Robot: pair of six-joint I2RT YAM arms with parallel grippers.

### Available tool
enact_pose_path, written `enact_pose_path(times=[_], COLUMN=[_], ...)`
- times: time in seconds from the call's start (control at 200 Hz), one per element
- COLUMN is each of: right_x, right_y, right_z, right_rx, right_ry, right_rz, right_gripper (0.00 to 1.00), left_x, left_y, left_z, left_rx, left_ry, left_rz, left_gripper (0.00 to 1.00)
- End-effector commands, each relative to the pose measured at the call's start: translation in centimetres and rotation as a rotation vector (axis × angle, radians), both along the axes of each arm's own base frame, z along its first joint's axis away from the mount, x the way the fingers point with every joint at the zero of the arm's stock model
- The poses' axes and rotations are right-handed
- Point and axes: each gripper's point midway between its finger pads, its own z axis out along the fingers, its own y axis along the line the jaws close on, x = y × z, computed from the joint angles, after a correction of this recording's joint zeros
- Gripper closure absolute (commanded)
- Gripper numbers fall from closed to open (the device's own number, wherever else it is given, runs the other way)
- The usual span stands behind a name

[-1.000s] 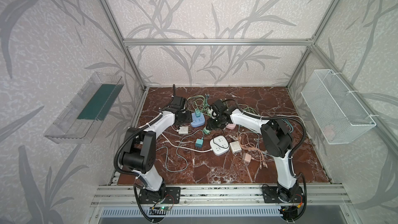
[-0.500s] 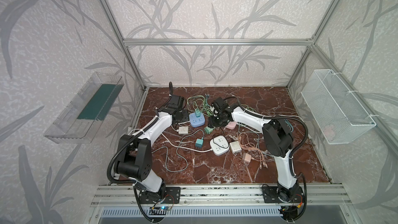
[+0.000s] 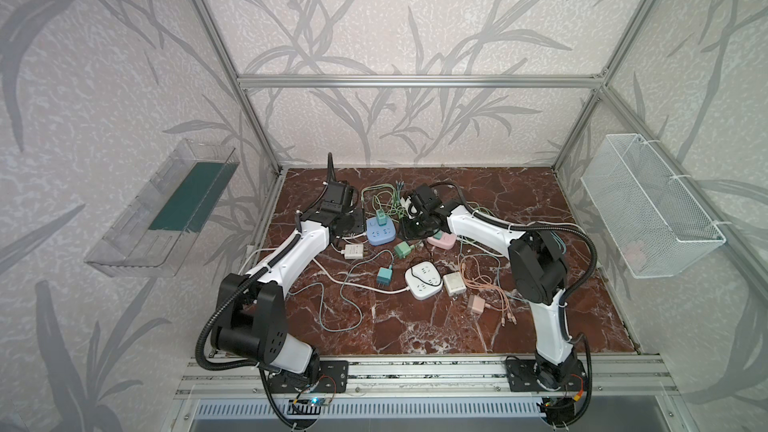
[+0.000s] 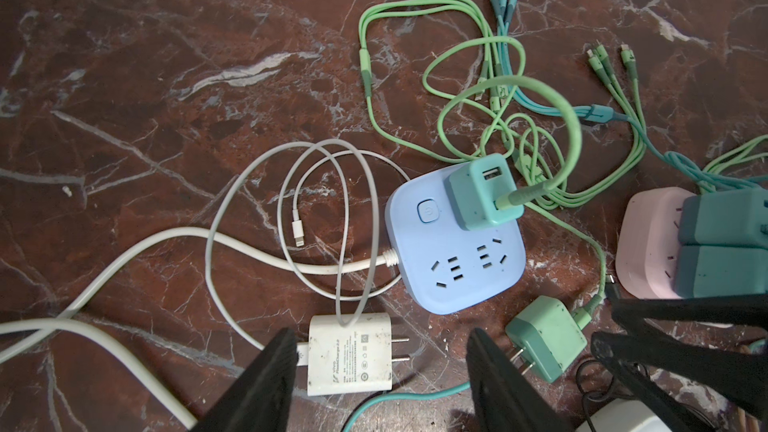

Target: Pull the plug off the socket

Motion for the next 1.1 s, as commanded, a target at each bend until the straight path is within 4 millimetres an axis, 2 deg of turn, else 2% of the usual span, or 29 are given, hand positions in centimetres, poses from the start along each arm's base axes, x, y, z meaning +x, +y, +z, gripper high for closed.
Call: enact_pose_path(times=[0.0, 0.15, 0.325, 0.49, 0.685, 0.925, 1.095], right_x=[1.0, 1.6, 2.3, 2.4, 2.1, 2.3, 2.5], right_y=[1.6, 2.1, 2.1, 1.9, 1.7, 1.6, 1.4], right_z=[0.7, -0.2, -0.9, -1.7, -2.9, -3.4, -3.6], right_rx=[0.055, 0.059, 0.082, 0.084, 0.077, 0.086, 0.085], right_ry=[-0.006, 0.013, 0.039, 0.061, 0.092, 0.109, 0.112], right_rz=[0.016, 0.017, 0.002, 0.004, 0.002, -0.004, -0.008], right_gripper=[0.61, 0.61, 0.60, 0.61, 0.59, 0.58, 0.58], left_x=[0.3, 0.3, 0.6, 1.8, 3.3, 4.4, 5.1], left_y=[-0.6, -1.7, -3.4, -4.7, -6.5, -6.9, -6.8], left_z=[2.4, 2.8, 1.3, -0.1, -0.7, -2.5, -3.8], left_rx=[0.041, 0.053, 0.034, 0.030, 0.020, 0.091, 0.115], left_ry=[-0.076, -0.106, -0.093, -0.061, -0.064, -0.033, -0.013], left_rz=[-0.088, -0.178, -0.297, -0.367, -0.485, -0.594, -0.611], left_gripper=[0.34, 0.34, 0.36, 0.38, 0.39, 0.38, 0.38])
